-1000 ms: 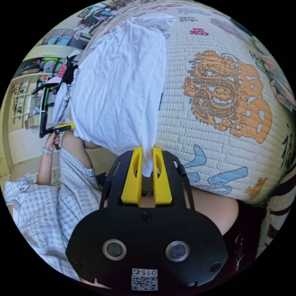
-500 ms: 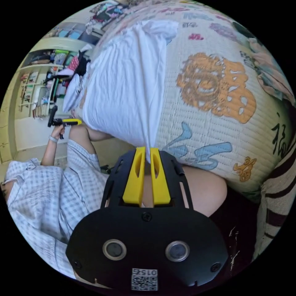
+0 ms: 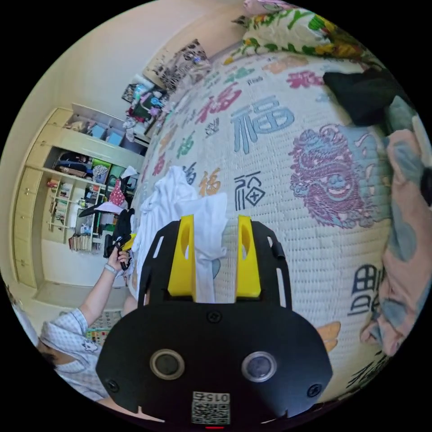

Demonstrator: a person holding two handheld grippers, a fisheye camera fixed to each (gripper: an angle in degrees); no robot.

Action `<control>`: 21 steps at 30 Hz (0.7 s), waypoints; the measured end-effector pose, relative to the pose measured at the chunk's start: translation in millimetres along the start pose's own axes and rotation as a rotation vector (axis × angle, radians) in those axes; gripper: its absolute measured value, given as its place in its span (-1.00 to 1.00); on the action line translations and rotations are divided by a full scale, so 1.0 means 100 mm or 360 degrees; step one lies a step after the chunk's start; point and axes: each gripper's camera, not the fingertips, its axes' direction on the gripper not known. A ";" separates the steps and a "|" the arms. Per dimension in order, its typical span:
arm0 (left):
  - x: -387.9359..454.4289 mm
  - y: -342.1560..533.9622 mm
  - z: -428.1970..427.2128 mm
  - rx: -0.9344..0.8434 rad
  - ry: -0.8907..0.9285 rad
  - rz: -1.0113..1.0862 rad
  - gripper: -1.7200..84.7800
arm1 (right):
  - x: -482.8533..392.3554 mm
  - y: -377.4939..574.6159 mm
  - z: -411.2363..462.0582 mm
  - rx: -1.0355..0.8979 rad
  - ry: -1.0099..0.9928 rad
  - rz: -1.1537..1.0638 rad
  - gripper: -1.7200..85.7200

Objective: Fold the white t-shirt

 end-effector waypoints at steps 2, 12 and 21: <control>0.01 -0.11 -0.02 -0.0048 -0.0096 0.0042 -0.79 | 0.18 -0.27 0.21 -0.0212 -0.0136 0.0138 -0.71; 0.04 -0.47 -0.06 -0.0379 0.0355 0.0230 -0.77 | 0.48 -0.52 -0.34 0.0021 -0.0438 0.0184 -0.97; 0.27 -0.52 -0.03 -0.0107 0.0235 0.0216 -0.96 | 0.44 -0.72 -0.68 0.0075 -0.0221 0.0194 -0.97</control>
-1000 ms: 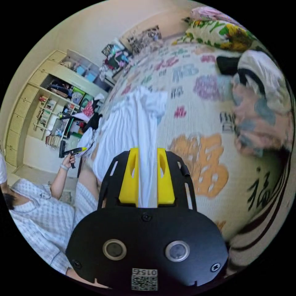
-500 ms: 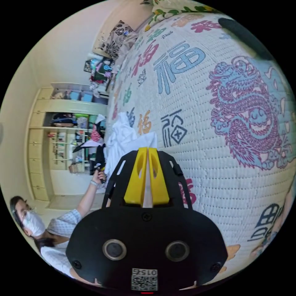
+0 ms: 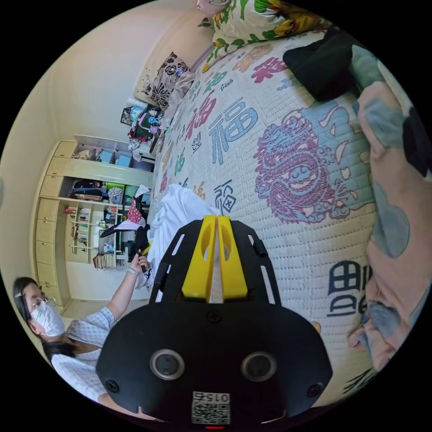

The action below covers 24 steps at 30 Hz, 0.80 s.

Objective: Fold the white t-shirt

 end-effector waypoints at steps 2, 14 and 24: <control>0.15 -0.07 -0.15 0.0122 -0.0236 0.0044 -0.97 | -0.04 -0.07 -0.07 0.0004 0.0076 -0.0023 -0.97; 1.21 -0.34 0.30 0.0210 -0.1683 0.0494 -0.92 | -0.48 -0.45 -0.12 -0.0039 0.0448 -0.0244 -0.82; 1.87 -0.33 2.11 -0.0312 -0.0881 0.1092 -0.87 | -1.62 -1.11 1.65 -0.0589 0.0435 -0.0877 -0.82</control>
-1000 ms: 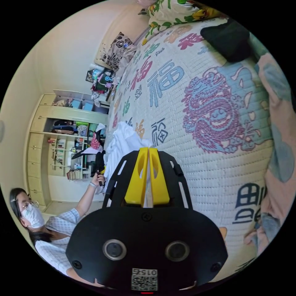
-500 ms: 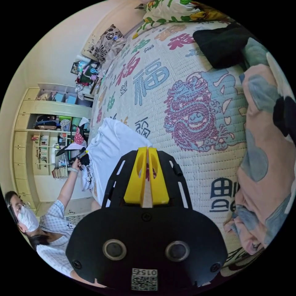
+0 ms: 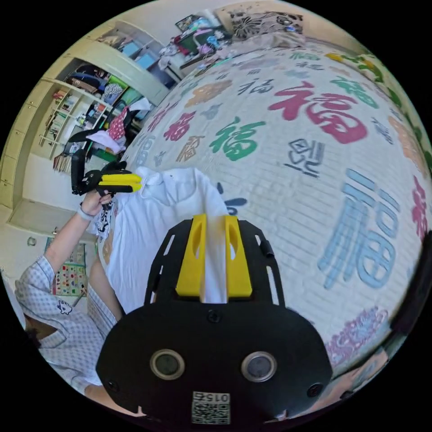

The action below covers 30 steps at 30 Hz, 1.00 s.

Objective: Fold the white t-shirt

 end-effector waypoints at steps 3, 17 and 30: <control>-0.05 -0.12 0.11 0.0069 0.0016 -0.0098 -0.94 | -0.03 -0.15 0.15 -0.0128 0.0091 0.0025 -0.91; 0.49 0.22 0.06 0.0521 -0.0310 -0.0298 -0.82 | 0.45 1.84 -1.00 0.0517 0.0120 0.0468 -0.78; 3.06 -0.07 1.35 0.0263 0.0449 0.0302 -0.71 | 0.38 2.48 -0.85 0.0736 -0.0749 0.0223 -0.94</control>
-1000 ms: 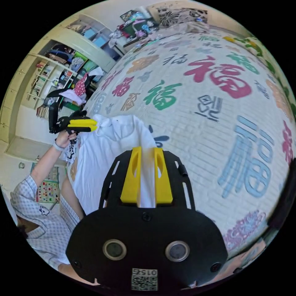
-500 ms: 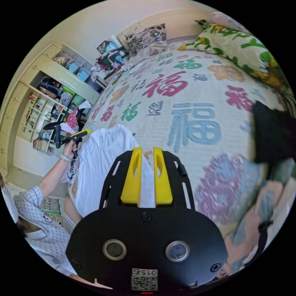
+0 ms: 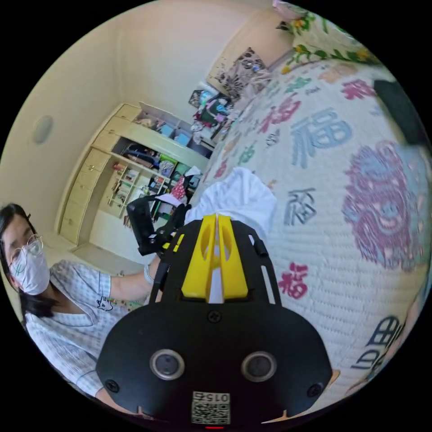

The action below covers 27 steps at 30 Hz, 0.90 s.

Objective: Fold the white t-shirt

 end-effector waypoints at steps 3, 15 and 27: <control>0.02 0.00 0.07 0.0081 -0.0070 -0.0110 -0.72 | -0.20 -0.09 0.11 -0.0171 0.0086 -0.0153 -0.96; -0.34 0.60 0.09 0.0253 0.0121 -0.0365 -0.96 | 0.11 0.21 0.00 -0.0163 0.0112 -0.0053 -0.96; -0.33 0.79 0.22 0.0178 0.0137 -0.0168 -0.94 | 0.04 0.38 0.24 -0.0311 0.0370 -0.0237 -0.96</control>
